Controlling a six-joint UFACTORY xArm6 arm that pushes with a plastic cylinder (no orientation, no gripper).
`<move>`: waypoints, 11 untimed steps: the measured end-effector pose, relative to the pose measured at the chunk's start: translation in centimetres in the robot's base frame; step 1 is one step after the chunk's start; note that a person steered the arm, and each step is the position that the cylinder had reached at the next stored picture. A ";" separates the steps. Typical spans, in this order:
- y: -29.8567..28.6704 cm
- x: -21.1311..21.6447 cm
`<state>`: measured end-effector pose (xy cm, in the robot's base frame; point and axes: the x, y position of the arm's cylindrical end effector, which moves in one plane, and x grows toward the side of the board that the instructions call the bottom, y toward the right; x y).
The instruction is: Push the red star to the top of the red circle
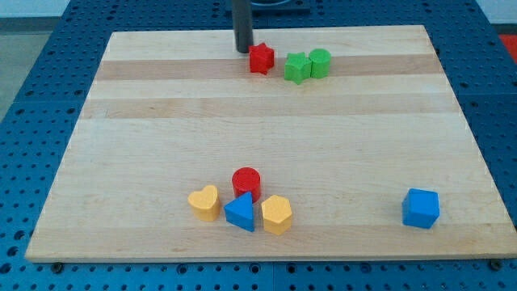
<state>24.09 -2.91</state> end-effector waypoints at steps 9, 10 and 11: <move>-2.5 14.5; -3.2 16.9; -3.2 19.4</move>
